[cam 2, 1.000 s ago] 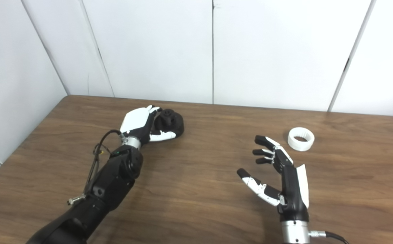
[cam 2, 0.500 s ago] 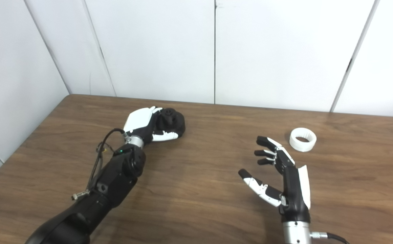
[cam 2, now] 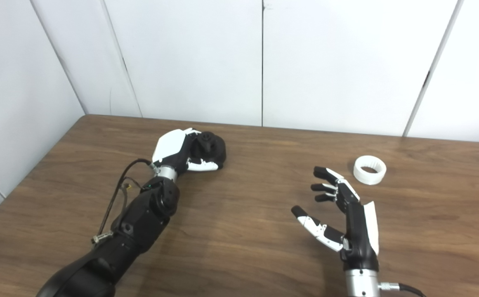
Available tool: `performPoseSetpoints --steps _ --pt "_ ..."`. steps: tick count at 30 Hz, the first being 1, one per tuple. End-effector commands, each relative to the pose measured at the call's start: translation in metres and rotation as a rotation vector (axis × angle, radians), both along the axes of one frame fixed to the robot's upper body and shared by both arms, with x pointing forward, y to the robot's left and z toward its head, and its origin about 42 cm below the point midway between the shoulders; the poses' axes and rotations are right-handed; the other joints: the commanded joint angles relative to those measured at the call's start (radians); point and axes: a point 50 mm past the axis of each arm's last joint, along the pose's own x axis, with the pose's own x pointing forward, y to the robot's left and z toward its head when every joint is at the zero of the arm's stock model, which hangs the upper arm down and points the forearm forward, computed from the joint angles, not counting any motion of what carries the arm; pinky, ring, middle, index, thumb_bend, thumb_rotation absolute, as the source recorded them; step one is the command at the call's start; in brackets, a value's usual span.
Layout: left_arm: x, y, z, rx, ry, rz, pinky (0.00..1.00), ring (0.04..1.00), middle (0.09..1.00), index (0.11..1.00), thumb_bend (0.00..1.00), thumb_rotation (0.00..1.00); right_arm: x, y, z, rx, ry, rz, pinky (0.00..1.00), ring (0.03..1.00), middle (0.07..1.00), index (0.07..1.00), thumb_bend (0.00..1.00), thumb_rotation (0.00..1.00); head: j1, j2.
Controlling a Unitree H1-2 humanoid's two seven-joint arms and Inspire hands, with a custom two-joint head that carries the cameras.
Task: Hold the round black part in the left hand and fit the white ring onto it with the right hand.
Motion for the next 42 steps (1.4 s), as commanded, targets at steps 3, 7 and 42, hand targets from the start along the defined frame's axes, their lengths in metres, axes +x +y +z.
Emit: performPoseSetpoints --steps 3,7,42 --pt "0.013 -0.007 0.024 -0.019 -0.106 -0.014 0.77 0.879 0.888 0.638 0.76 0.27 -0.012 -0.01 -0.016 -0.015 0.051 -0.021 0.57 0.672 0.769 0.762 0.67 0.18 0.0 0.004" --pt "0.012 -0.006 0.021 -0.027 -0.11 -0.009 0.76 0.87 0.883 0.628 0.75 0.26 -0.012 -0.01 -0.015 -0.014 0.05 -0.023 0.57 0.668 0.764 0.757 0.68 0.18 0.001 0.007" --pt "-0.054 -0.038 -0.009 -0.194 0.012 -0.184 0.71 0.869 0.87 0.6 0.82 0.28 -0.01 -0.01 -0.015 -0.027 0.033 -0.025 0.56 0.661 0.762 0.76 0.67 0.18 0.005 0.013"
